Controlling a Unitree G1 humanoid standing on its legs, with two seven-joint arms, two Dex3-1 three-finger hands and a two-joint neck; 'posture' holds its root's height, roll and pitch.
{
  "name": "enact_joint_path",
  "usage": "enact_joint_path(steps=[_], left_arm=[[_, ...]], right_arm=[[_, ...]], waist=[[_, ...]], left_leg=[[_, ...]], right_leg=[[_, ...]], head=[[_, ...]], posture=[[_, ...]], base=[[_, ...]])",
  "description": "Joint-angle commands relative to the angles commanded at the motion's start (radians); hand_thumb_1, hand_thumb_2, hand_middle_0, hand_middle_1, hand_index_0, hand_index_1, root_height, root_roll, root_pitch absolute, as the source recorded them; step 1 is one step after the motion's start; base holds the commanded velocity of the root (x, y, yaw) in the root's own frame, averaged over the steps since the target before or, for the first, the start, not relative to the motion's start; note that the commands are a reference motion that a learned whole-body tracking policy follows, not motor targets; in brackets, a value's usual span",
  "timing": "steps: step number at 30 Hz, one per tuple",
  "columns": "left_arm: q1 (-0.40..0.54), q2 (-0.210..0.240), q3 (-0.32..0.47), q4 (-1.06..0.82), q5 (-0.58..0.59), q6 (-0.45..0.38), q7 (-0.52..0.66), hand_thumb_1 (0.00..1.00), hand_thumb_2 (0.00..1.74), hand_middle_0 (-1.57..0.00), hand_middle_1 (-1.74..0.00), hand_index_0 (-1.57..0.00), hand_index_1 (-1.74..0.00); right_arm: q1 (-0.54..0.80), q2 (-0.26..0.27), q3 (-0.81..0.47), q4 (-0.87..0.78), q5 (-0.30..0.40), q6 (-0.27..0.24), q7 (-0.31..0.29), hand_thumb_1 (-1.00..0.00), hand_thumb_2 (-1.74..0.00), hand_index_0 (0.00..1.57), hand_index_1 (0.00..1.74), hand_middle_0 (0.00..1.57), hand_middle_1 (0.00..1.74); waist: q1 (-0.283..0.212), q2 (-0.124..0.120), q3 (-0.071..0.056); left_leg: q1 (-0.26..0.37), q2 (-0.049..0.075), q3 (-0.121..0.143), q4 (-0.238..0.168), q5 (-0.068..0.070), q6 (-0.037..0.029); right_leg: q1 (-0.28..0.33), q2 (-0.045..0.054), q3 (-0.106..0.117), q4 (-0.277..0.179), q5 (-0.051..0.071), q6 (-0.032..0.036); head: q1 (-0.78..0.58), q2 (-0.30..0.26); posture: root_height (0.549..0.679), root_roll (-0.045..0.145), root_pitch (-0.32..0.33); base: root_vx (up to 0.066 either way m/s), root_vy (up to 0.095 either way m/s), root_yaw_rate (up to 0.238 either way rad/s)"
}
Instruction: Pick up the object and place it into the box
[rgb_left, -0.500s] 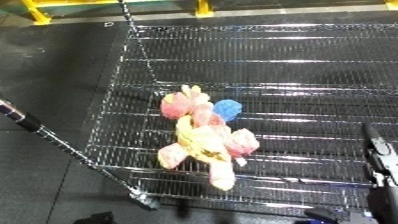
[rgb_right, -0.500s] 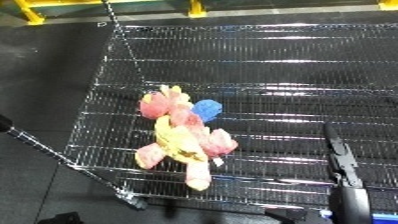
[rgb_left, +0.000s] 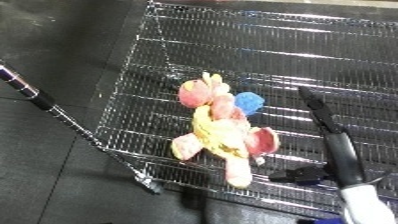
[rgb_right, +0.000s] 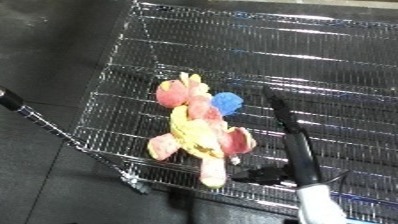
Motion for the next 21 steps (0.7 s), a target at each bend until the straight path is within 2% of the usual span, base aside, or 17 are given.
enact_joint_path(steps=[8, 15, 18, 21], left_arm=[[-0.005, 0.008, -0.036, 0.005, -0.019, -0.023, 0.000, 1.00, 1.74, -1.57, -1.74, -1.57, -1.74], [-0.001, 0.017, -0.073, 0.012, -0.032, -0.036, -0.004, 1.00, 1.74, -1.57, -1.74, -1.57, -1.74], [0.000, 0.022, -0.084, 0.008, -0.032, -0.041, -0.003, 1.00, 1.74, -1.57, -1.74, -1.57, -1.74], [0.014, 0.025, -0.087, -0.007, -0.028, -0.047, -0.006, 1.00, 1.74, -1.57, -1.74, -1.57, -1.74]], right_arm=[[-0.150, 0.017, 0.090, 0.164, -0.011, 0.004, -0.003, 0.00, 0.00, 0.00, 0.00, 0.00, 0.00], [-0.231, 0.029, 0.145, 0.309, -0.009, 0.017, 0.003, 0.00, 0.00, 0.00, 0.00, 0.00, 0.00], [-0.268, 0.026, 0.186, 0.386, -0.045, 0.024, 0.014, 0.00, 0.00, 0.00, 0.00, 0.00, 0.00], [-0.288, 0.024, 0.232, 0.430, -0.110, 0.033, 0.026, 0.00, 0.00, 0.00, 0.00, 0.00, 0.00]], waist=[[0.043, 0.005, 0.000], [0.077, 0.000, 0.000], [0.091, 0.004, 0.000], [0.101, 0.008, 0.000]], left_leg=[[-0.056, -0.008, -0.020, 0.021, -0.004, -0.0008], [-0.100, -0.010, -0.039, 0.030, -0.007, -0.0023], [-0.121, -0.013, -0.047, 0.035, -0.009, -0.0031], [-0.137, -0.015, -0.054, 0.039, -0.011, -0.0035]], right_leg=[[-0.034, -0.0048, -0.014, -0.002, 0.009, 0.0008], [-0.057, -0.0037, -0.030, -0.014, 0.018, 0.0022], [-0.070, -0.0031, -0.036, -0.014, 0.020, 0.0021], [-0.079, -0.0022, -0.041, -0.014, 0.020, 0.0015]], head=[[0.095, 0.011], [0.134, 0.038], [0.150, 0.052], [0.158, 0.062]], posture=[[0.637, 0.010, -0.076], [0.638, -0.002, -0.041], [0.638, -0.006, -0.026], [0.638, -0.009, -0.013]], base=[[0.000, 0.030, 0.087], [0.005, 0.016, 0.075], [-0.002, 0.018, 0.071], [-0.002, 0.017, 0.066]])
